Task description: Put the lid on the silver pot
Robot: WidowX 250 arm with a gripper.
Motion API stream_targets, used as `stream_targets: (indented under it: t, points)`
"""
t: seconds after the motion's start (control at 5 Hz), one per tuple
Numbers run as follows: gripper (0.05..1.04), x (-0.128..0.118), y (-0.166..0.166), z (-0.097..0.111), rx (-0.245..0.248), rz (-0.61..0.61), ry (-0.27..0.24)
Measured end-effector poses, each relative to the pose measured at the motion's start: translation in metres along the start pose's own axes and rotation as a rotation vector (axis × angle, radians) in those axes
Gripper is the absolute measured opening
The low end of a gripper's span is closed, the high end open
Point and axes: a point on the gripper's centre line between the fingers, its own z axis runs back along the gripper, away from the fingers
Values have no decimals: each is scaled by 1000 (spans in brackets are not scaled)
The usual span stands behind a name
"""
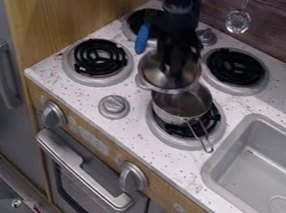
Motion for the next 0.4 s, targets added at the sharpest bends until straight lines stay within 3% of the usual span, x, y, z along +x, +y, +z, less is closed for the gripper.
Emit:
stream_targets:
  t: [0.2,0.4]
  points:
    - [269,-12,-4,-26,-7,-1,51]
    - [269,-3,-7,-30,-6,-13,43]
